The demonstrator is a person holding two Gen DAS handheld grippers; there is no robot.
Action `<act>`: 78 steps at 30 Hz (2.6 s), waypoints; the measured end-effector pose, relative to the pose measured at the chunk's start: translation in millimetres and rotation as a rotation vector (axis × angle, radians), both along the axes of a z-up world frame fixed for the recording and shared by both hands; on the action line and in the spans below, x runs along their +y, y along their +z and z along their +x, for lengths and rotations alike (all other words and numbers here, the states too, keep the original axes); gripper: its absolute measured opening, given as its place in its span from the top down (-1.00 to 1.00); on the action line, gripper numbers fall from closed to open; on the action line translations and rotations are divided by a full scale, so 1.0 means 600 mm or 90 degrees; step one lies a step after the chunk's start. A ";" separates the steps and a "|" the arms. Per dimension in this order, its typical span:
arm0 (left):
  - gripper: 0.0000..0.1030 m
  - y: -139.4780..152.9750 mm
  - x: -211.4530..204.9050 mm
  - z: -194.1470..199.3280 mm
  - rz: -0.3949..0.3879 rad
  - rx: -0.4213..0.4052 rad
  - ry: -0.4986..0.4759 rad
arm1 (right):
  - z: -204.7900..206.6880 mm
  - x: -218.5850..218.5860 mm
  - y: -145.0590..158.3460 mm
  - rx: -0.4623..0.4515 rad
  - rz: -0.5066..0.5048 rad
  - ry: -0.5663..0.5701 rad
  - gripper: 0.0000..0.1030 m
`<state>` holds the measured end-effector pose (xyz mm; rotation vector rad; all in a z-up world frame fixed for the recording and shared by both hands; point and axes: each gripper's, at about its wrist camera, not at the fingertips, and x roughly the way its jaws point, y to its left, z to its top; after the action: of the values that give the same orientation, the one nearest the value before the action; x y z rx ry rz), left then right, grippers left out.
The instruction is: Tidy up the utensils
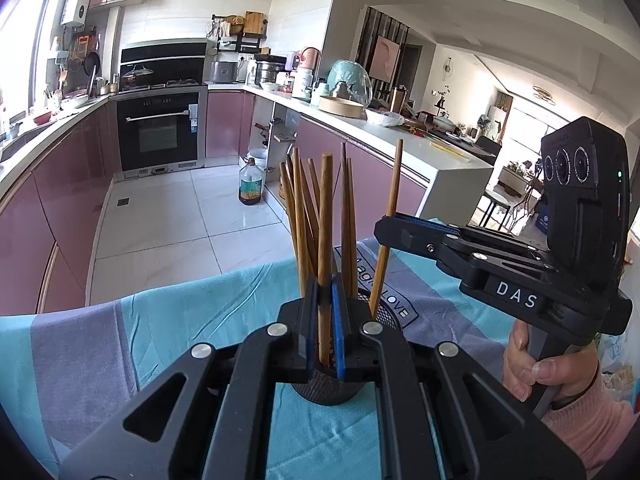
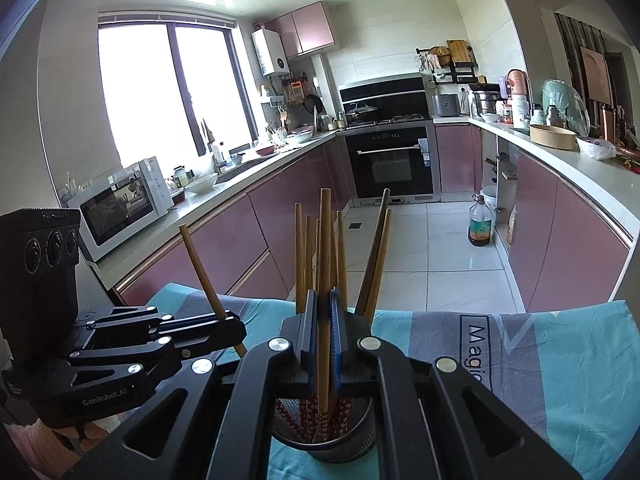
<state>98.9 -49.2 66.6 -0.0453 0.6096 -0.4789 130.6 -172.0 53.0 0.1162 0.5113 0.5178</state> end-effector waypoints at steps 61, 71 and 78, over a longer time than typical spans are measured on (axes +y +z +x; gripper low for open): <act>-0.89 -0.065 0.133 -0.187 0.021 -0.172 0.238 | -0.164 0.060 -0.064 -0.104 -0.051 -0.066 -0.87; -0.89 -0.072 0.144 -0.238 0.018 -0.206 0.277 | -0.209 0.062 -0.062 -0.174 -0.060 -0.133 -0.87; -0.89 -0.074 0.137 -0.253 0.014 -0.221 0.284 | -0.224 0.054 -0.064 -0.194 -0.054 -0.161 -0.87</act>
<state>-52.9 33.2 22.3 -0.0744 0.2499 -0.0417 -3.6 -139.7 14.8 0.0196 0.2159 0.2593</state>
